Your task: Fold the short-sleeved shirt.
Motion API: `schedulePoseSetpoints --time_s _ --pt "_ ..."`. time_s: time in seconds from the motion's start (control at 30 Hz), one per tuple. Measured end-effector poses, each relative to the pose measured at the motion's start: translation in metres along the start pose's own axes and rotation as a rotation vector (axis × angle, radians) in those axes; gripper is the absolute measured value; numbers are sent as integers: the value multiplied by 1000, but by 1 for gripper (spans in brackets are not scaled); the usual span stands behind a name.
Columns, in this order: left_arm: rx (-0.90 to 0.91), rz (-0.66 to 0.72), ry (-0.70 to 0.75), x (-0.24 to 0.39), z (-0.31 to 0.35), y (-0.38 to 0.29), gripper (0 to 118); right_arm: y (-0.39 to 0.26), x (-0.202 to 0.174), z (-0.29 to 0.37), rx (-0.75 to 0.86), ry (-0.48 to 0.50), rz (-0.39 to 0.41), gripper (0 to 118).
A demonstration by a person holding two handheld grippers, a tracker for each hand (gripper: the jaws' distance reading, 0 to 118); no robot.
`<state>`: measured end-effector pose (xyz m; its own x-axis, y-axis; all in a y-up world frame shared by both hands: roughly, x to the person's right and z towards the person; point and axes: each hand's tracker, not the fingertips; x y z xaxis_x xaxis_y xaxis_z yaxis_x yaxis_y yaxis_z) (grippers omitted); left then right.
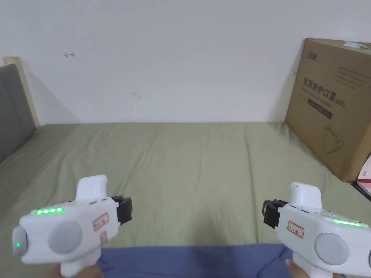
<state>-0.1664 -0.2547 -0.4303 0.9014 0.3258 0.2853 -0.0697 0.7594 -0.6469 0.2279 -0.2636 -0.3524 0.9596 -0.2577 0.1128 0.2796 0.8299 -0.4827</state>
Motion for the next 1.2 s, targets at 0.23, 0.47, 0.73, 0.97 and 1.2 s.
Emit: schedulePoseSetpoints --time_s 0.23,0.47,0.73,0.97,1.2 --pt "-393 268 -121 -140 -39 -27 5 -12 14 -13 -118 66 -43 0" --pt "-356 655 -222 -216 -49 -70 89 -14 36 -19 -163 34 -54 0" --pt "-304 759 -566 -213 -103 -114 105 -12 41 -26 -215 27 -58 0" --pt "-312 827 -451 -226 -134 -134 5 -19 36 -37 -257 33 -63 0" --pt "-354 365 -85 -190 -71 -76 5 -18 28 -34 -259 60 -55 0"
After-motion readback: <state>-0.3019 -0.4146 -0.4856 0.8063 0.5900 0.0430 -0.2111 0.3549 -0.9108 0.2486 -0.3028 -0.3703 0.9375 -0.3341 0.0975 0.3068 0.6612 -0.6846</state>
